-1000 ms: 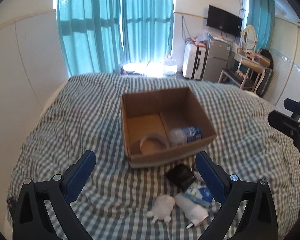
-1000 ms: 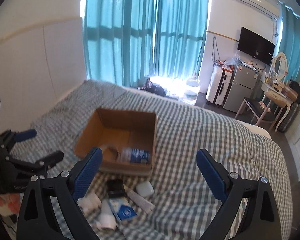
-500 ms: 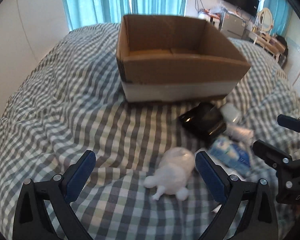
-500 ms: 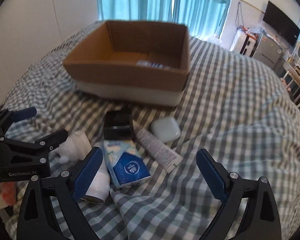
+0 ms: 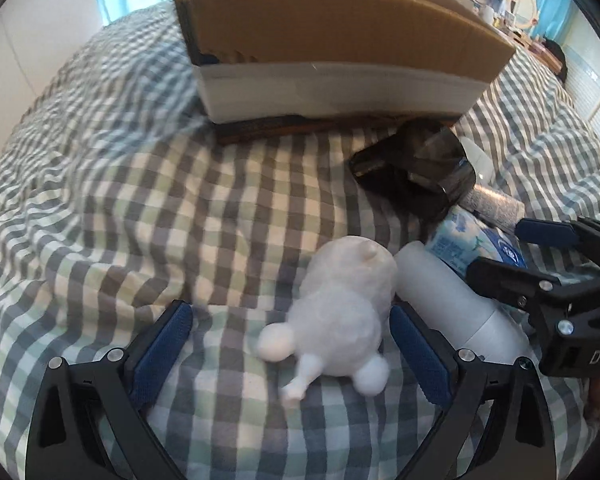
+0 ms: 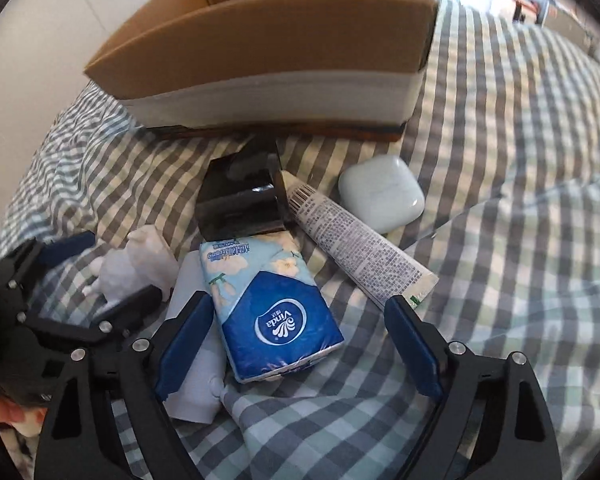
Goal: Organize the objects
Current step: 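Grasp the white plush toy with left tool while right tool grasps the blue tissue pack, then carry toy and tissue pack into the box and release both, then grasp the white hair dryer with left tool while right tool grasps the toothpaste tube, then carry dryer and toothpaste over the box and release both inside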
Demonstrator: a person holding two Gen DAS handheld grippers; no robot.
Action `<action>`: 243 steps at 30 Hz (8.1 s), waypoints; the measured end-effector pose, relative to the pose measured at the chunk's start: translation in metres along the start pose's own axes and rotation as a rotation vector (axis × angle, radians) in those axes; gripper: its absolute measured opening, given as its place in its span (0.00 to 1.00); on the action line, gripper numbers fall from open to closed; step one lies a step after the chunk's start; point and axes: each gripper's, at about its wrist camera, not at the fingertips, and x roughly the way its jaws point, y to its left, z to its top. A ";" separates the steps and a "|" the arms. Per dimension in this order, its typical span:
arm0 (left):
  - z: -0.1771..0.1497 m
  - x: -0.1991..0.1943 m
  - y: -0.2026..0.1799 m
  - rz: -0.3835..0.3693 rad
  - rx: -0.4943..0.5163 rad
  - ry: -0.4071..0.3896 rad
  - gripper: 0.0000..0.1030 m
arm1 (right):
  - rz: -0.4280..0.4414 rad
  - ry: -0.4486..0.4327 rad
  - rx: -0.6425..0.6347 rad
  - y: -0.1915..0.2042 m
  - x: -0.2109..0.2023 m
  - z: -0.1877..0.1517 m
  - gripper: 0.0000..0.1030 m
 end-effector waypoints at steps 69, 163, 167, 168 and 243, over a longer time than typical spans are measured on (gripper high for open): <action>0.157 -0.169 0.020 -0.039 0.041 -0.355 0.44 | -0.158 -0.394 -0.117 0.038 -0.170 0.099 0.55; 0.001 -0.002 -0.071 -0.098 -0.003 0.050 0.71 | -0.081 -0.180 -0.127 -0.052 -0.060 -0.006 0.72; -0.005 -0.008 -0.076 -0.115 0.030 0.043 0.51 | -0.091 -0.168 -0.124 -0.052 -0.059 -0.006 0.72; -0.007 -0.010 -0.075 -0.120 0.036 0.040 0.50 | -0.095 -0.167 -0.127 -0.052 -0.059 -0.006 0.72; 0.126 -0.210 0.011 0.001 0.086 -0.449 0.42 | -0.194 -0.460 -0.204 0.079 -0.235 0.084 0.24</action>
